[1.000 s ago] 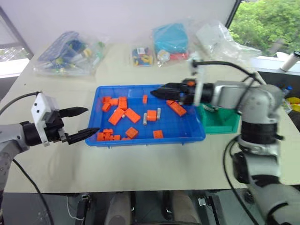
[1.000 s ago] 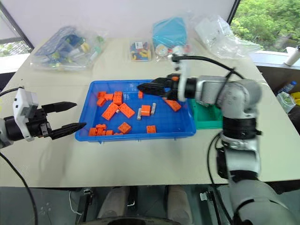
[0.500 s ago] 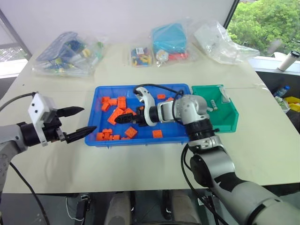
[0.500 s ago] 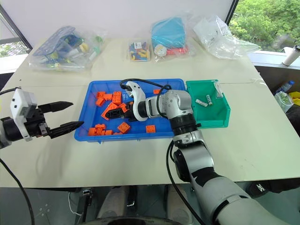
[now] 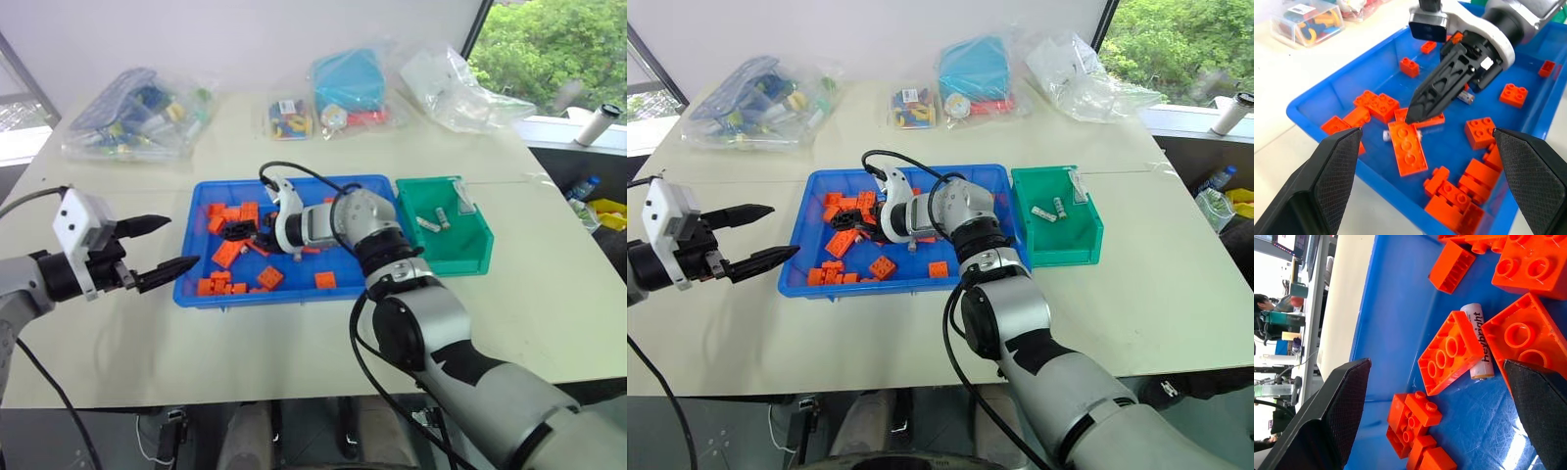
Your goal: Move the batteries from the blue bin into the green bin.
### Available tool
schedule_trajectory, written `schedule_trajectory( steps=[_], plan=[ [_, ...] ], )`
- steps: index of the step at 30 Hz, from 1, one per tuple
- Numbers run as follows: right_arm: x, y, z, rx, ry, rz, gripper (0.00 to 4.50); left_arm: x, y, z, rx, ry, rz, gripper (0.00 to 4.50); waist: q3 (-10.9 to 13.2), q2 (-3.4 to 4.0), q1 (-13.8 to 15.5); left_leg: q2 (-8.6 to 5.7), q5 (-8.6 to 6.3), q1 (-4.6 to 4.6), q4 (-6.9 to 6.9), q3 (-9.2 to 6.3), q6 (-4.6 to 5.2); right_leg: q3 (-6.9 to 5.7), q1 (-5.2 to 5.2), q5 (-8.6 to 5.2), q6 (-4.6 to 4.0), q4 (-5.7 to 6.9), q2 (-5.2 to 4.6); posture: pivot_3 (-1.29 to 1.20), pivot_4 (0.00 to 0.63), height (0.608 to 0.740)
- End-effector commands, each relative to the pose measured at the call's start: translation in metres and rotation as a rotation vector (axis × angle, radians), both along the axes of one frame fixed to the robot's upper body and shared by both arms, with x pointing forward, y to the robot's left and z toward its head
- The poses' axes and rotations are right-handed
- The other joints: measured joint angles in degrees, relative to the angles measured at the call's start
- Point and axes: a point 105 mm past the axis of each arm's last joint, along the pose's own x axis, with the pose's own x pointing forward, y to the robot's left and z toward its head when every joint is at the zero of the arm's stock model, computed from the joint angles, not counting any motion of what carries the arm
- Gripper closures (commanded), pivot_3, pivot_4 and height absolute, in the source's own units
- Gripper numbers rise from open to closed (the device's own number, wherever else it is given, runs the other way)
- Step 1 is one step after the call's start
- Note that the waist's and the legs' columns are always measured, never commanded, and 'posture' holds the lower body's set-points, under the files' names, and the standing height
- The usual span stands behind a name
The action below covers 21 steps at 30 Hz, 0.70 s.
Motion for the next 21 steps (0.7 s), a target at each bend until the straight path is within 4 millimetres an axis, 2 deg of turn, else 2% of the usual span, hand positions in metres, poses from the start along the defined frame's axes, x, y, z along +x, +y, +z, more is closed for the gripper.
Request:
schedule_trajectory(
  steps=[1, 5, 8, 10, 15, 18, 21],
  plan=[
    [0.0, 0.002, -0.004, -0.026, -0.001, 0.002, 0.04, -0.003, 0.0, 0.014, 0.01, -0.056, 0.004, 0.0, 0.0, 0.0, -0.12, 0.01, 0.0, 0.01, -0.01, -0.01, 0.0, 0.0, 0.0, 0.0, 0.0, 0.0, 0.0, 0.0, 0.15, 0.736],
    [0.006, -0.002, 0.002, -0.05, -0.07, 0.01, 0.04, -0.002, -0.001, 0.015, 0.0, -0.063, 0.01, 0.0, 0.0, 0.0, -0.09, 0.02, 0.0, 0.02, -0.03, -0.01, 0.0, 0.0, 0.0, 0.0, 0.0, 0.0, 0.01, 0.0, 0.15, 0.736],
    [0.011, -0.004, 0.028, -0.1, -0.315, 0.092, 0.04, -0.001, -0.001, 0.014, -0.005, -0.057, 0.011, 0.0, 0.02, 0.03, 0.0, 0.02, 0.0, 0.01, -0.02, -0.03, 0.0, 0.0, 0.0, -0.01, -0.01, -0.01, -0.01, 0.0, 0.15, 0.736],
    [0.008, -0.003, 0.039, -0.091, -0.364, 0.13, 0.04, 0.0, -0.001, 0.013, -0.007, -0.051, 0.009, 0.0, 0.02, 0.04, -0.01, 0.01, 0.0, -0.05, -0.02, -0.05, 0.0, 0.0, -0.05, -0.01, -0.02, -0.03, -0.02, 0.0, 0.15, 0.736],
    [-0.011, 0.004, 0.052, -0.022, -0.37, 0.209, 0.04, -0.001, -0.002, 0.012, -0.006, -0.036, -0.006, 0.0, 0.02, 0.03, -0.24, 0.04, 0.0, -0.07, -0.11, 0.0, -0.01, 0.0, -0.13, -0.01, -0.01, -0.03, 0.0, 0.0, 0.15, 0.736],
    [-0.02, 0.006, 0.049, -0.005, -0.344, 0.227, 0.04, 0.001, -0.001, 0.013, -0.002, -0.034, -0.01, 0.0, 0.02, 0.03, -0.16, 0.04, 0.0, -0.06, -0.14, 0.01, -0.01, 0.0, -0.14, -0.01, -0.01, -0.02, 0.0, 0.0, 0.15, 0.736],
    [-0.027, 0.006, 0.041, 0.035, -0.237, 0.212, 0.04, 0.002, -0.001, 0.013, -0.001, -0.031, -0.016, 0.0, 0.02, 0.03, -0.08, 0.03, 0.0, -0.07, -0.14, 0.03, -0.02, 0.0, -0.14, -0.01, -0.01, -0.04, -0.02, 0.0, 0.15, 0.736]
  ],
)
